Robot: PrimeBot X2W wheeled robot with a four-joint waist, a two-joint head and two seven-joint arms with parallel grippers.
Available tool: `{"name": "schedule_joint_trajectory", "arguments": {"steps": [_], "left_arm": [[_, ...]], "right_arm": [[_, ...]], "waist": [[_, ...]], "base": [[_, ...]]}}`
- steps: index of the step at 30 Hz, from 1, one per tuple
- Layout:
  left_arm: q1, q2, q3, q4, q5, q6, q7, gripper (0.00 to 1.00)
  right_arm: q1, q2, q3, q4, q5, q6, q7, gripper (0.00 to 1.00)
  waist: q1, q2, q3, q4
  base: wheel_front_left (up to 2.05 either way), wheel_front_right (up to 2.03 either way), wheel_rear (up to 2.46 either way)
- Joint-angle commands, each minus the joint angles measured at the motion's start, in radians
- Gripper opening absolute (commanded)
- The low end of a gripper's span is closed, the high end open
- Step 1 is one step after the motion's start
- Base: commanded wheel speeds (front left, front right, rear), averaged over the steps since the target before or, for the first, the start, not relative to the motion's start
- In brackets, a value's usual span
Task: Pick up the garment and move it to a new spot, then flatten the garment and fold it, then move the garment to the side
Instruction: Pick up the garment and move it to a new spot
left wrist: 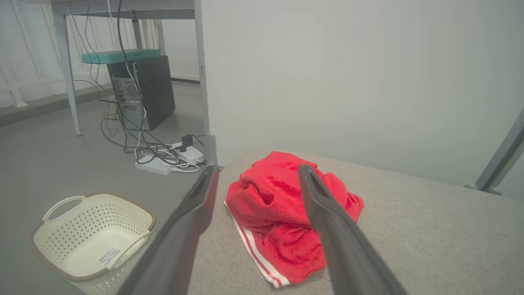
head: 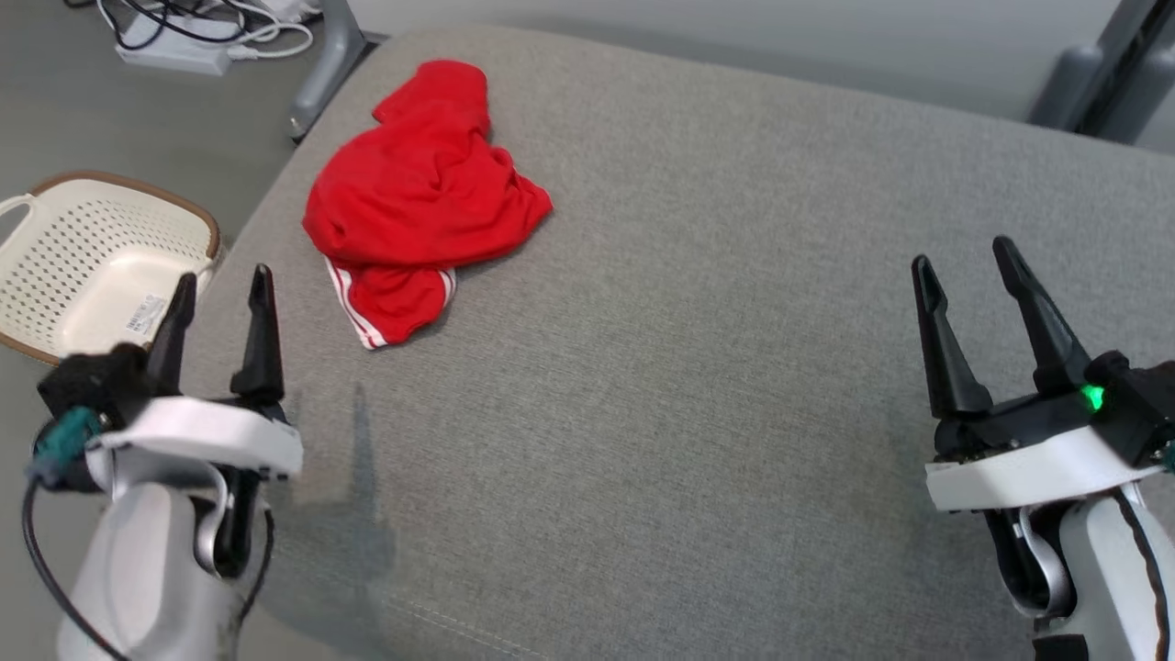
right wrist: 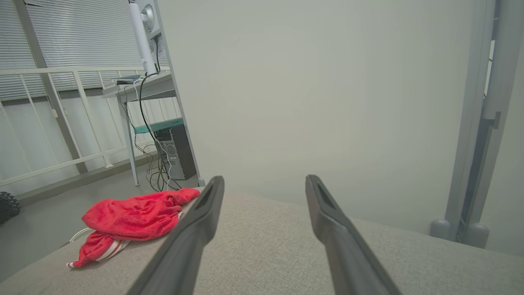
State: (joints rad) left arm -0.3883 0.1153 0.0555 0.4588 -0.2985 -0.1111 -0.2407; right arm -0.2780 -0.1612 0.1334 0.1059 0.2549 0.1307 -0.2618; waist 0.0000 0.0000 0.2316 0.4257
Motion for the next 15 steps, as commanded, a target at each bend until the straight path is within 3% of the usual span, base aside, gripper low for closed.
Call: {"name": "schedule_joint_trajectory", "arguments": {"steps": [1, 6, 15], "left_arm": [[-0.055, 0.016, -0.002, 0.024, 0.003, -0.003, 0.015, 1.00], [-0.252, 0.107, -0.030, 0.188, 0.007, -0.011, 0.130, 1.00], [-0.496, 0.192, -0.022, 0.451, -0.100, -0.020, 0.403, 1.00]], "right_arm": [[-0.019, -0.016, 0.006, -0.014, 0.002, 0.000, -0.004, 1.00], [-0.066, -0.053, 0.032, -0.059, 0.000, 0.000, -0.004, 1.00], [-0.101, -0.062, 0.050, -0.106, 0.019, 0.000, -0.004, 1.00]], "waist": [[0.0000, 0.0000, 0.096, -0.060], [0.0000, 0.0000, 0.187, -0.109], [0.0000, 0.0000, 0.276, -0.191]], "base": [[0.00, 0.00, 0.00], [0.00, 0.00, 0.00], [0.00, 0.00, 0.00]]}}
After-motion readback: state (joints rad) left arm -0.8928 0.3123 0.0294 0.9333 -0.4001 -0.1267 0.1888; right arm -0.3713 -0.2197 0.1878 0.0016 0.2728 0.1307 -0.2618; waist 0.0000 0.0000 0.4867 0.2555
